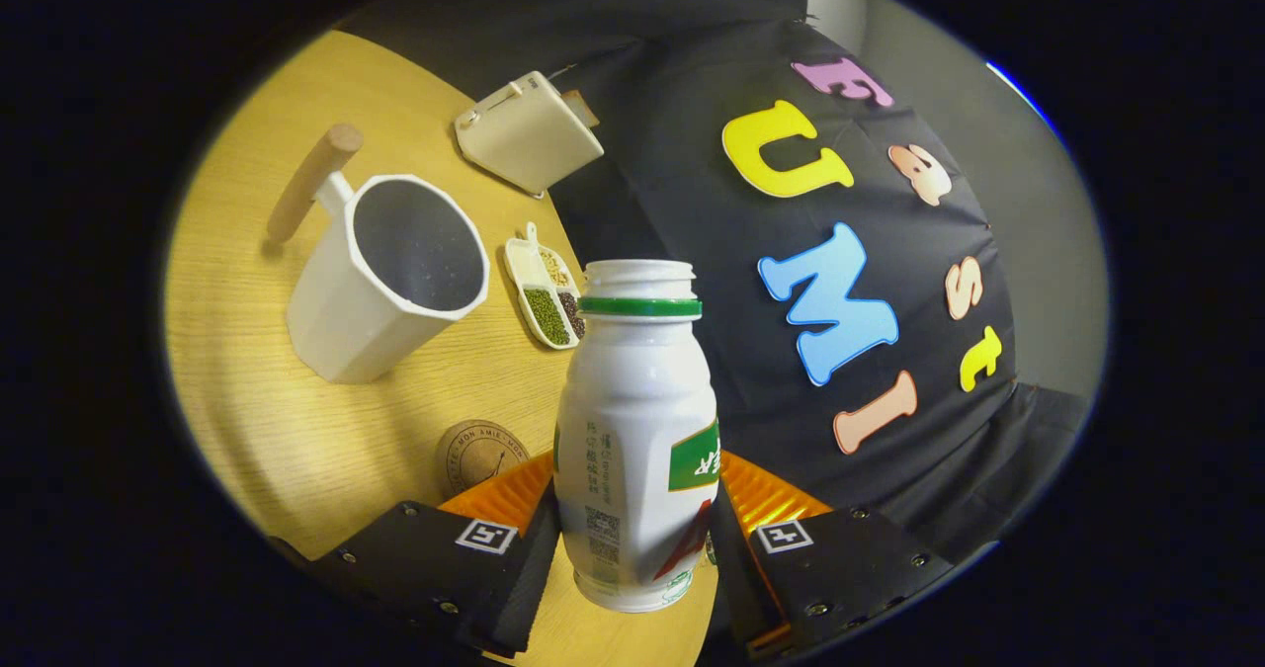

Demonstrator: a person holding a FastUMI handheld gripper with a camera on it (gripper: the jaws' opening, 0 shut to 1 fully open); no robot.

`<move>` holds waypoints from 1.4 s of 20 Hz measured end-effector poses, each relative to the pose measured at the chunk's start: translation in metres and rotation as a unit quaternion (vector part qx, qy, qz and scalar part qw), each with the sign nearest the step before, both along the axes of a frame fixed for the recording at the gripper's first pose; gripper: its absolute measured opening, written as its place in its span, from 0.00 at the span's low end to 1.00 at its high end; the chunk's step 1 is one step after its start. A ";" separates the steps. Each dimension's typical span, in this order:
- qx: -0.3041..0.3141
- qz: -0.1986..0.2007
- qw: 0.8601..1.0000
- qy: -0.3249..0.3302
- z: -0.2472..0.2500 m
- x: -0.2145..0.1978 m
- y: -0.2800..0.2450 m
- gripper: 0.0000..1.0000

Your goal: Take the bottle from table, then pour the juice into the cup, finally place the bottle on the coaster

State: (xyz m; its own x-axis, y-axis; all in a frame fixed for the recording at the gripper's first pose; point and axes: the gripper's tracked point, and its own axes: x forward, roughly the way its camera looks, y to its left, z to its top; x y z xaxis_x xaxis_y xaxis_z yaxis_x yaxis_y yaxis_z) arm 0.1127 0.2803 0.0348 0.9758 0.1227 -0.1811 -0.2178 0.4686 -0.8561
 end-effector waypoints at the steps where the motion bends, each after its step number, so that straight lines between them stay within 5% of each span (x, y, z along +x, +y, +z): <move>1: 0.019 -0.001 1.000 0.001 -0.001 0.001 -0.001 0.73; 7: 0.136 -0.004 0.991 0.005 0.007 0.002 -0.002 0.73; 15: 0.277 0.001 0.961 0.031 0.014 0.012 -0.001 0.73; 28: 0.488 0.019 0.870 0.065 0.016 0.041 0.010 0.73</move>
State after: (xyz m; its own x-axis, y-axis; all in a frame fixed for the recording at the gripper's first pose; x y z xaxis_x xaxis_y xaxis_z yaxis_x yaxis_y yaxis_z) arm 0.1533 0.2899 0.0504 0.9467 0.3119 -0.0805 -0.3146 0.9490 -0.0224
